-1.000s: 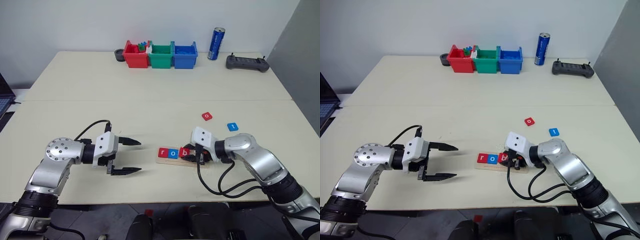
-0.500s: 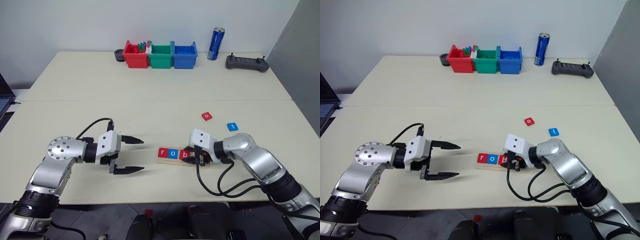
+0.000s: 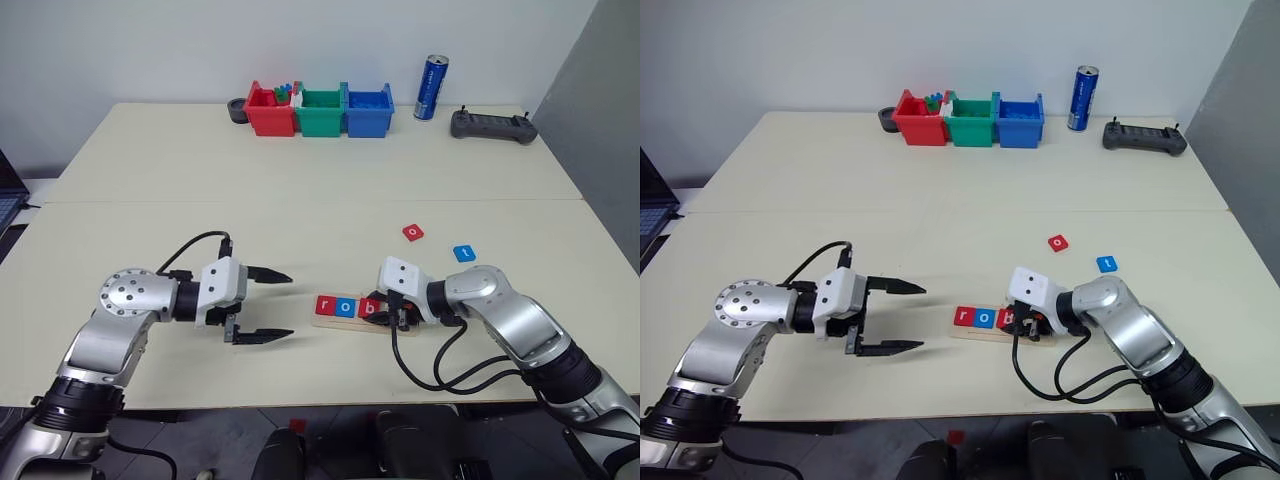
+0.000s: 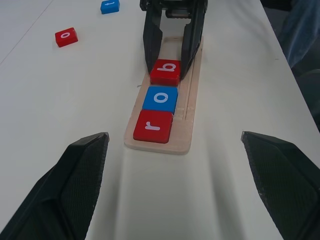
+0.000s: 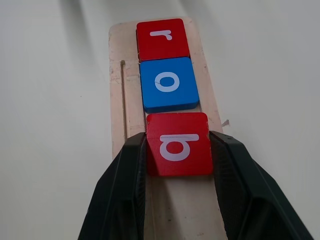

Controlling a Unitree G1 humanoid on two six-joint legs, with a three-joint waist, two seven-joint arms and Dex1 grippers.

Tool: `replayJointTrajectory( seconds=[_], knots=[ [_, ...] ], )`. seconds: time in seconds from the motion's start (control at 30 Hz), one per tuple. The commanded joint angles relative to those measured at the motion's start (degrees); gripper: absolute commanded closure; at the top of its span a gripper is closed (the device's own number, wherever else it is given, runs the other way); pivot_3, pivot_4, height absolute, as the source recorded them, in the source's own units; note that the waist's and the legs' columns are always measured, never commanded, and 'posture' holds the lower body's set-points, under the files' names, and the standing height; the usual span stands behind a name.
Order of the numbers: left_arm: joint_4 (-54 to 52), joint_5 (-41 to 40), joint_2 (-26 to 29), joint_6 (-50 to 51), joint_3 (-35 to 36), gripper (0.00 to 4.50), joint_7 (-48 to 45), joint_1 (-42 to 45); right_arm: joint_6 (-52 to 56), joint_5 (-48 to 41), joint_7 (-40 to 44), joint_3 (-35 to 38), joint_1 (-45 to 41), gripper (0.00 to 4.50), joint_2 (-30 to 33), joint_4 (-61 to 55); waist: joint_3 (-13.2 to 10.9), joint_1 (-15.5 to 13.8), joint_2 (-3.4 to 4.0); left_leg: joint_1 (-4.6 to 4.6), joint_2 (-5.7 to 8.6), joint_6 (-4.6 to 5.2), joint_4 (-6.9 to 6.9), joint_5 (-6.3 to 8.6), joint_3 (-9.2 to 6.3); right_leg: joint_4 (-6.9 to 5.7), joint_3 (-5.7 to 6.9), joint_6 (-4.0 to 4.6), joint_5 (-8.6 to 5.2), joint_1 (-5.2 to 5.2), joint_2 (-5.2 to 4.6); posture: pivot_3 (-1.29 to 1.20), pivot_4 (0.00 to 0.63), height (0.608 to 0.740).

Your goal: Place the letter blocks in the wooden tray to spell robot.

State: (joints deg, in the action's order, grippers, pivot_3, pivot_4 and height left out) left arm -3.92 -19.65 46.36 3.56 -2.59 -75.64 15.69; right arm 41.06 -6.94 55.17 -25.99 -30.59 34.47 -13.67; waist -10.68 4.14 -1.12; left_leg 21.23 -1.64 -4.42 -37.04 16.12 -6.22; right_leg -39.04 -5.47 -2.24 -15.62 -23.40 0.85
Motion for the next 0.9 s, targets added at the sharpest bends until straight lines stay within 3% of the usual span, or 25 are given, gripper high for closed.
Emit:
replayJointTrajectory(
  seconds=[0.03, 0.23, 0.5, 0.53, 0.87, 0.9],
  knots=[
    [-0.5, 0.1, 0.0, -0.6, 0.2, 0.00, 0.0, 0.6, 1.3, -1.5, 0.0, 2.0, -2.2, 3.04, -1.0, -2.6, 0.0, 0.0, 0.00, 0.00, 0.00, 0.00, 0.00, 0.00, 0.00, 0.00, 0.00, 0.00, 0.00, 0.00, 0.00, 0.00, 0.150, 0.740],
    [-0.2, 0.2, -0.2, -1.2, 0.2, 0.00, 0.0, 0.0, 3.5, -3.1, 0.2, 3.1, -2.7, 3.04, -0.8, -4.6, 0.0, 0.0, 0.00, 0.01, 0.00, 0.00, 0.00, 0.00, -0.01, 0.01, 0.01, 0.00, 0.00, 0.00, 0.00, 0.00, 0.150, 0.740],
    [0.9, 0.6, -0.5, -2.5, 0.3, 0.00, -0.2, -0.2, 1.4, -1.2, -0.4, 1.2, -1.3, 0.16, 0.0, -3.0, 0.0, 0.0, 0.00, 0.00, 0.00, 0.00, 0.01, 0.00, -0.01, 0.01, 0.01, 0.00, 0.00, 0.00, 0.00, 0.00, 0.150, 0.740],
    [1.0, 0.5, -0.5, -2.6, 0.3, 0.00, -0.2, -0.2, 1.2, -1.1, -0.6, 1.3, -1.3, 0.02, 0.0, -2.8, 0.0, 0.0, 0.00, 0.00, 0.00, 0.00, 0.01, 0.00, -0.01, 0.01, 0.01, 0.00, 0.00, 0.00, 0.00, 0.00, 0.150, 0.740],
    [1.6, 1.0, -0.6, -3.2, 0.1, 0.00, 0.3, -0.2, 4.0, -4.8, 0.1, 6.4, 1.2, 0.02, 2.5, -9.4, 0.0, 0.0, 0.00, 0.02, 0.00, 0.00, 0.01, 0.00, -0.02, 0.02, 0.02, 0.00, 0.00, 0.00, 0.00, 0.00, 0.150, 0.740],
    [1.6, 1.0, -0.6, -3.2, 0.2, 0.00, 0.3, -0.2, 4.2, -4.8, -0.2, 6.6, 1.8, 0.19, 3.1, -10.0, 0.0, 0.0, 0.00, 0.03, 0.00, 0.00, 0.01, 0.00, -0.02, 0.03, 0.02, 0.00, 0.00, 0.00, 0.00, 0.00, 0.150, 0.740]
  ],
)
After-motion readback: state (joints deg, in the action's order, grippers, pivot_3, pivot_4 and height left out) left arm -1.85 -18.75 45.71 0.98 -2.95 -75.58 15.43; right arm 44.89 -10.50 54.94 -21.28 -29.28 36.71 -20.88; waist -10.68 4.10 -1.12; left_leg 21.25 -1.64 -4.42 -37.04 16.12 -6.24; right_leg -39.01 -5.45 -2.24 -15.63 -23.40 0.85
